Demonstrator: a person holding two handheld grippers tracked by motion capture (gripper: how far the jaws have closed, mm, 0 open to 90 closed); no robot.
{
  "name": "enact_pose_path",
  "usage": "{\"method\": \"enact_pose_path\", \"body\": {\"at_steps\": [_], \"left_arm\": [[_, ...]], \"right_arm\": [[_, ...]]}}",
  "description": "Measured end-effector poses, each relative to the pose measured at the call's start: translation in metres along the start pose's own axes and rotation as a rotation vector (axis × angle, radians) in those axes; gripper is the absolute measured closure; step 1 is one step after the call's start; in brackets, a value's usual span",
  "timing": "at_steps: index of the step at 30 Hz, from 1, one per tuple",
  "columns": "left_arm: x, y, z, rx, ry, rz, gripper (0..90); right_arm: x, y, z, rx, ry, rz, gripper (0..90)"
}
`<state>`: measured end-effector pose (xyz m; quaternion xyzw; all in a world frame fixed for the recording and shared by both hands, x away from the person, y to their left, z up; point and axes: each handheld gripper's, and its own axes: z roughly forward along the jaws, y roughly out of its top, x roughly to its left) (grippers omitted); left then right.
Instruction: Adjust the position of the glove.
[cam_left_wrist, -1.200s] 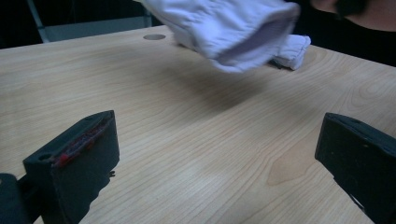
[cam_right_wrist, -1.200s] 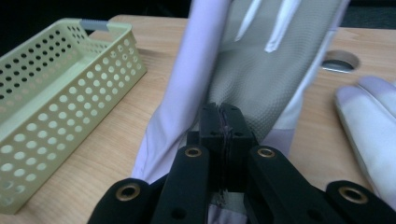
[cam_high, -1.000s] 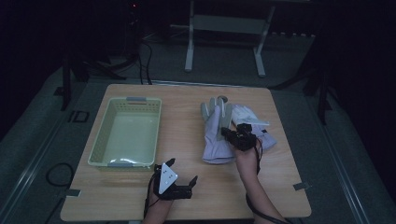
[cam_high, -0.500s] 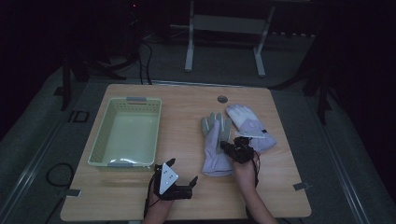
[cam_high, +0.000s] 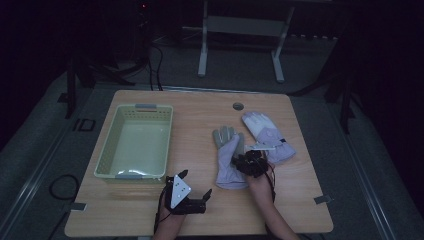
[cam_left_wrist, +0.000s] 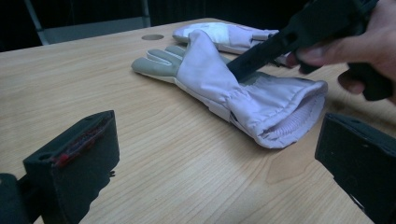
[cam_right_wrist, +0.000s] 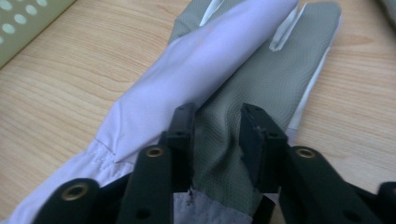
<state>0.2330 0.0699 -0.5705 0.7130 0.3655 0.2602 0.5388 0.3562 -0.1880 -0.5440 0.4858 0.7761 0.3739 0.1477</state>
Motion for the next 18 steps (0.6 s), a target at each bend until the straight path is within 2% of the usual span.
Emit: {"method": "enact_pose_path", "body": {"at_steps": [3, 6, 10, 11, 14, 18], "left_arm": [[0.001, 0.0, 0.0, 0.002, -0.002, -0.005, 0.0], [0.0, 0.0, 0.0, 0.001, 0.0, 0.0, 0.0], [0.0, 0.0, 0.0, 0.002, 0.0, -0.002, 0.0], [0.0, 0.0, 0.0, 0.002, 0.0, -0.002, 0.0], [0.0, 0.0, 0.0, 0.002, 0.0, -0.004, 0.0], [0.0, 0.0, 0.0, 0.003, 0.001, -0.004, 0.0]], "right_arm": [[-0.001, 0.007, -0.014, -0.035, -0.002, -0.024, 57.6], [-0.009, 0.015, -0.027, -0.053, 0.005, -0.049, 50.5], [-0.025, 0.02, -0.041, -0.069, -0.004, -0.059, 50.6], [-0.025, 0.02, -0.041, -0.069, -0.004, -0.059, 50.6], [-0.038, 0.02, -0.053, -0.054, -0.002, -0.125, 47.3], [-0.053, 0.019, -0.066, -0.064, -0.028, -0.152, 47.1]]}}
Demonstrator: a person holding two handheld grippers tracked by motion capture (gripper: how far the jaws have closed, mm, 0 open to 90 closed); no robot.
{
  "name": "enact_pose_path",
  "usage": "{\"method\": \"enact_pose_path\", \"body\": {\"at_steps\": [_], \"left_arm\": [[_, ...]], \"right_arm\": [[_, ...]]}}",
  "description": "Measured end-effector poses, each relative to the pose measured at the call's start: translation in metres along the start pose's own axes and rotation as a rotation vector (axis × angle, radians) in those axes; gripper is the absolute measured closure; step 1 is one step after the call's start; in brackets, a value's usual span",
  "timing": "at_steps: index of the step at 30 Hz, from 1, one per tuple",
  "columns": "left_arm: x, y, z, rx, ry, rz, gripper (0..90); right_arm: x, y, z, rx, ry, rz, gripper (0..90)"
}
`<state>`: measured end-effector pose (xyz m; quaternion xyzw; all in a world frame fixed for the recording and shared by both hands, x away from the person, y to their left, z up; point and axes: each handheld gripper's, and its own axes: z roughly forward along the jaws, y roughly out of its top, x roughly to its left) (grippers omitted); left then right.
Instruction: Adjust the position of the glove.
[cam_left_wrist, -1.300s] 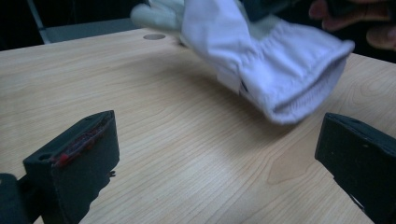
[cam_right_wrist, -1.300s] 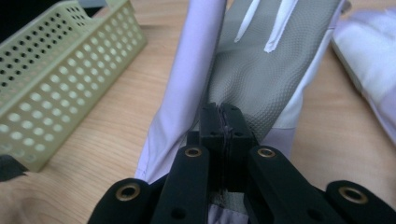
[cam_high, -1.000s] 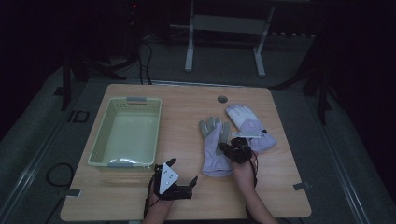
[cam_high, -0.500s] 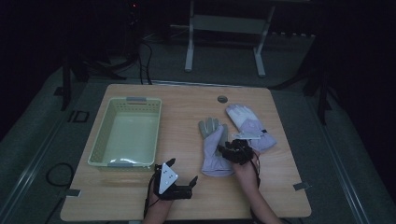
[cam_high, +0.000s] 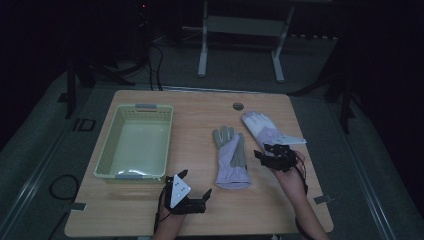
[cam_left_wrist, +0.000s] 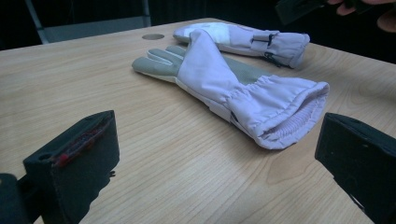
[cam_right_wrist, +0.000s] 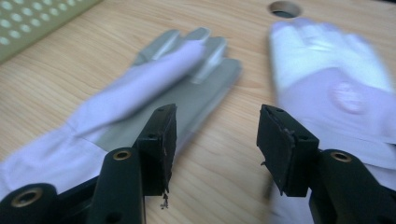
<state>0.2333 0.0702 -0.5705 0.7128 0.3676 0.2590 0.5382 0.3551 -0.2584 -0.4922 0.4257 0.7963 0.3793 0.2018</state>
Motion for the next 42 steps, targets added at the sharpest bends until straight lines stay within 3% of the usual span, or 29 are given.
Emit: {"method": "enact_pose_path", "body": {"at_steps": [6, 10, 13, 17, 20, 24, 27, 31, 32, 36, 40, 42], "left_arm": [[0.0, 0.0, 0.0, 0.0, 0.001, -0.003, 0.0], [0.0, 0.0, 0.0, 0.0, 0.002, -0.003, 0.0], [0.0, 0.0, 0.0, 0.0, 0.002, -0.003, 0.0], [0.0, 0.0, 0.0, 0.0, 0.002, -0.002, 0.0], [0.0, 0.0, 0.0, 0.001, 0.003, -0.003, 0.0], [0.0, 0.0, 0.0, 0.0, 0.003, -0.001, 0.0], [0.0, 0.0, 0.0, 0.002, 0.002, -0.002, 0.0], [0.0, 0.0, 0.0, 0.001, 0.004, -0.001, 0.0], [0.0, 0.0, 0.0, 0.0, 0.004, -0.001, 0.0], [0.0, 0.0, 0.0, 0.0, 0.004, -0.002, 0.0], [0.001, 0.0, 0.0, 0.001, 0.003, -0.004, 0.0], [0.0, 0.0, 0.0, 0.0, 0.003, -0.003, 0.0]], "right_arm": [[-0.032, 0.005, -0.014, 0.003, -0.014, -0.014, 49.5], [-0.057, 0.017, -0.02, -0.02, -0.016, 0.021, 52.7], [-0.072, 0.032, -0.016, -0.034, -0.039, 0.012, 53.2], [-0.078, 0.038, -0.006, -0.037, -0.029, -0.005, 55.1], [-0.079, 0.04, 0.012, 0.002, -0.027, -0.024, 55.2], [-0.086, 0.039, 0.027, 0.01, -0.012, 0.013, 55.0], [-0.09, 0.036, 0.042, 0.056, -0.045, -0.009, 55.4], [-0.095, 0.033, 0.051, 0.088, -0.044, -0.017, 55.1], [-0.096, 0.031, 0.053, 0.097, -0.057, -0.014, 55.1], [-0.104, 0.023, 0.061, 0.089, -0.024, 0.032, 51.8], [-0.106, 0.016, 0.071, 0.129, -0.021, 0.042, 52.2], [-0.11, 0.01, 0.08, 0.156, -0.015, 0.079, 52.4]]}}
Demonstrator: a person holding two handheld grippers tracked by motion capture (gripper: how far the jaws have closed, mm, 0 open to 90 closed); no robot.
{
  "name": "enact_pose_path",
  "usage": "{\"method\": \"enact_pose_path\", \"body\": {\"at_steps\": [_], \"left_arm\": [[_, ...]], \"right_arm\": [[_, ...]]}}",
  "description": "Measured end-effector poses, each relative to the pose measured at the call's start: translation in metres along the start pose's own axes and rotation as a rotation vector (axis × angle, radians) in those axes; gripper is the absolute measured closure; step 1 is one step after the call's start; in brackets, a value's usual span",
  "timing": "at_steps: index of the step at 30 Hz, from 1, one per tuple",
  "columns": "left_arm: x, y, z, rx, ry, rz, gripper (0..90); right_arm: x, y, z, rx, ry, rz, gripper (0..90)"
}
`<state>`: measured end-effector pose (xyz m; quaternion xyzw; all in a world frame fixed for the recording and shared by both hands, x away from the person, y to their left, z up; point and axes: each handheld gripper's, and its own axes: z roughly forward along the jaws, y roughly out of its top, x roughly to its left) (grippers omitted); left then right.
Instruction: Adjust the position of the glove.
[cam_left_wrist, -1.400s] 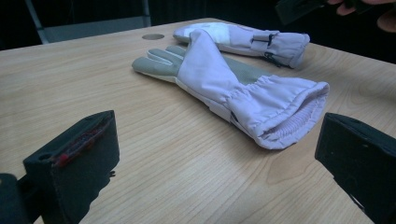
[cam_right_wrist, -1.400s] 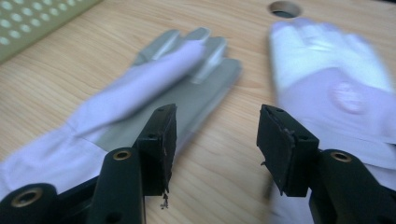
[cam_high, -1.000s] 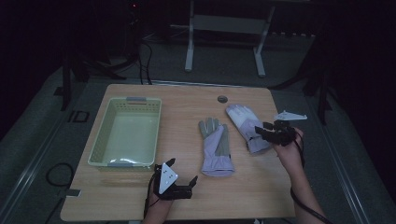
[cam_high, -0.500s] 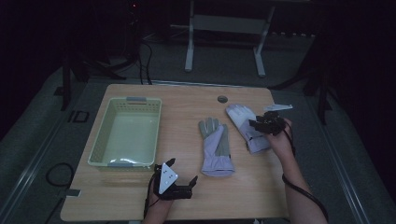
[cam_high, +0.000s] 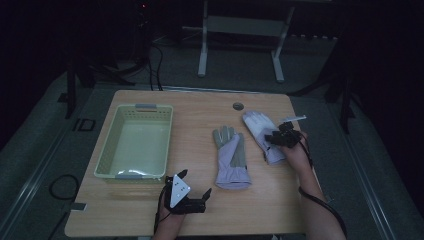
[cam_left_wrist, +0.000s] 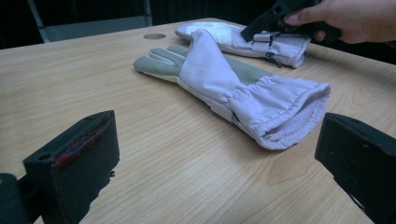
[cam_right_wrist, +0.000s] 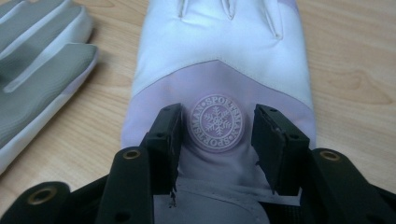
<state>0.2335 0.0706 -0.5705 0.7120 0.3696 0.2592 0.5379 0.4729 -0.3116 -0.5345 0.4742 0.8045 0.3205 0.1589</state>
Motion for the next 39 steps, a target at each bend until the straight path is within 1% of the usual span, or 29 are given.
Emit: {"method": "enact_pose_path", "body": {"at_steps": [4, 5, 6, 8, 9, 12, 15, 16, 17, 19, 20, 21, 22, 24, 25, 26, 28, 29, 33, 36, 37, 38, 39], "left_arm": [[0.0, 0.0, 0.0, 0.0, 0.0, 0.001, 0.0], [0.0, 0.0, 0.0, 0.0, 0.0, 0.001, 0.0], [0.0, 0.0, 0.0, 0.003, 0.0, -0.002, 0.0], [0.0, 0.0, 0.0, -0.002, -0.003, -0.005, 0.0], [0.001, 0.0, -0.001, -0.005, -0.004, -0.006, 0.0], [0.001, 0.0, -0.001, -0.004, -0.007, -0.011, 0.0], [0.001, 0.0, -0.001, -0.004, -0.004, -0.011, 0.0], [0.001, 0.0, -0.001, -0.003, -0.003, -0.011, 0.0], [0.001, 0.0, -0.001, -0.003, -0.004, -0.012, 0.0], [0.001, -0.001, -0.001, -0.003, -0.005, -0.012, 0.0], [0.002, 0.0, -0.001, -0.002, -0.004, -0.017, 0.0], [0.002, 0.0, -0.001, -0.003, -0.003, -0.017, 0.0], [0.002, 0.0, -0.001, -0.002, -0.001, -0.016, 0.0], [0.001, 0.0, -0.001, -0.002, 0.002, -0.015, 0.0], [0.001, 0.0, -0.001, -0.002, 0.005, -0.014, 0.0], [0.001, 0.0, -0.001, -0.002, 0.005, -0.015, 0.0], [0.001, -0.001, -0.002, -0.004, 0.009, -0.011, 0.0], [0.001, -0.001, -0.002, -0.003, 0.01, -0.013, 0.0], [0.002, -0.001, -0.002, 0.0, 0.011, -0.018, 0.0], [0.002, -0.001, -0.002, -0.002, 0.007, -0.016, 0.0], [0.002, -0.001, -0.002, -0.002, 0.004, -0.015, 0.0], [0.002, -0.001, -0.002, -0.002, 0.003, -0.014, 0.0], [0.002, -0.001, -0.002, -0.003, 0.003, -0.012, 0.0]], "right_arm": [[-0.001, 0.0, 0.003, 0.016, 0.006, 0.002, 52.8], [-0.001, 0.0, 0.004, 0.023, 0.016, 0.007, 52.8], [-0.003, 0.0, 0.003, 0.033, 0.045, 0.011, 62.5], [0.0, -0.001, 0.003, 0.038, 0.038, 0.0, 67.2], [0.001, -0.001, 0.003, 0.039, 0.038, 0.004, 69.4], [0.003, -0.001, 0.001, 0.035, 0.026, 0.032, 74.7], [0.005, 0.0, -0.005, 0.03, 0.012, 0.089, 78.4], [0.006, 0.0, -0.008, 0.034, 0.012, 0.096, 78.9], [0.007, 0.001, -0.013, 0.03, 0.005, 0.102, 79.3], [0.008, 0.002, -0.026, 0.014, -0.01, 0.099, 79.6], [0.009, 0.003, -0.034, 0.0, -0.01, 0.111, 79.8], [0.01, 0.003, -0.043, -0.012, -0.005, 0.108, 79.8], [0.013, 0.004, -0.053, -0.029, -0.017, 0.107, 79.9], [0.018, 0.006, -0.07, -0.049, -0.024, 0.099, 80.1], [0.02, 0.007, -0.079, -0.066, -0.038, 0.107, 80.1], [0.022, 0.008, -0.089, -0.076, -0.035, 0.109, 80.0], [0.026, 0.009, -0.107, -0.107, -0.03, 0.131, 80.0], [0.028, 0.009, -0.117, -0.117, -0.035, 0.136, 79.9], [0.038, 0.004, -0.15, -0.155, -0.074, 0.146, 80.0], [0.045, -0.003, -0.165, -0.164, -0.113, 0.168, 80.0], [0.046, -0.007, -0.168, -0.159, -0.115, 0.179, 79.9], [0.047, -0.011, -0.17, -0.161, -0.113, 0.198, 79.9], [0.047, -0.016, -0.171, -0.165, -0.115, 0.228, 79.9]]}}
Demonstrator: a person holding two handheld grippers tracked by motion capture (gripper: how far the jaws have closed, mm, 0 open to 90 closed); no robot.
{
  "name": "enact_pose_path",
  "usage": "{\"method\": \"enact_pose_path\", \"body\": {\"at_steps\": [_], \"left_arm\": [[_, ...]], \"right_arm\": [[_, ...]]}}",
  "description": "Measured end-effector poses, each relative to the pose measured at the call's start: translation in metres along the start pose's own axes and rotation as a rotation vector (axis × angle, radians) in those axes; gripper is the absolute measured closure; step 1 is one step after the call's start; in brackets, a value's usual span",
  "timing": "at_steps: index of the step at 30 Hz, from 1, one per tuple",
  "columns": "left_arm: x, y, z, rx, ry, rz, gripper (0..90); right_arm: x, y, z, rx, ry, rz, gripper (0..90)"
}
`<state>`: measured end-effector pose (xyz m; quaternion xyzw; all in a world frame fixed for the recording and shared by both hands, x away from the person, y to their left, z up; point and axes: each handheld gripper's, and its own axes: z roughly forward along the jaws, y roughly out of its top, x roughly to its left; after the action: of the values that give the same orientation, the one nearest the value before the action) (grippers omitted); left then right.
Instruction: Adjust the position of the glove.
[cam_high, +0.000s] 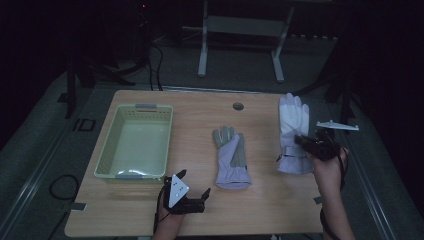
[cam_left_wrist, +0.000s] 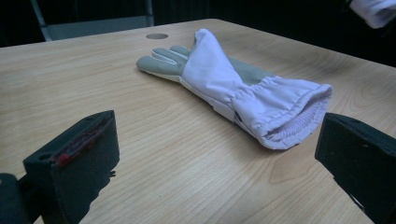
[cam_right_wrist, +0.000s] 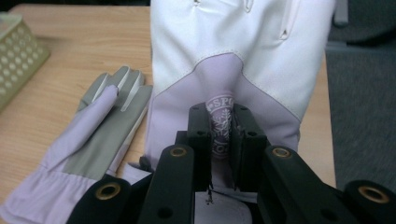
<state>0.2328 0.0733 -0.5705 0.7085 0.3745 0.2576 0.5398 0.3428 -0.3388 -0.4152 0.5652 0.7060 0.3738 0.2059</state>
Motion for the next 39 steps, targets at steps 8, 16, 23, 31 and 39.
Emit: {"method": "enact_pose_path", "body": {"at_steps": [8, 16, 23, 31, 39], "left_arm": [[-0.001, 0.0, 0.0, 0.001, 0.007, 0.004, 0.0], [-0.002, 0.0, 0.001, 0.003, 0.007, 0.013, 0.0], [-0.001, 0.0, 0.001, 0.003, -0.001, 0.01, 0.0], [-0.001, 0.0, 0.001, 0.005, -0.002, 0.012, 0.0], [-0.001, 0.0, 0.001, 0.005, -0.002, 0.014, 0.0]], "right_arm": [[0.001, -0.033, 0.013, 0.057, -0.033, 0.029, 79.5], [0.003, -0.049, 0.045, 0.128, -0.032, 0.033, 79.4], [0.003, -0.056, 0.074, 0.186, -0.051, 0.051, 77.5], [0.001, -0.06, 0.095, 0.243, -0.045, -0.004, 62.2], [-0.005, -0.04, 0.077, 0.219, 0.039, -0.111, 48.5]]}}
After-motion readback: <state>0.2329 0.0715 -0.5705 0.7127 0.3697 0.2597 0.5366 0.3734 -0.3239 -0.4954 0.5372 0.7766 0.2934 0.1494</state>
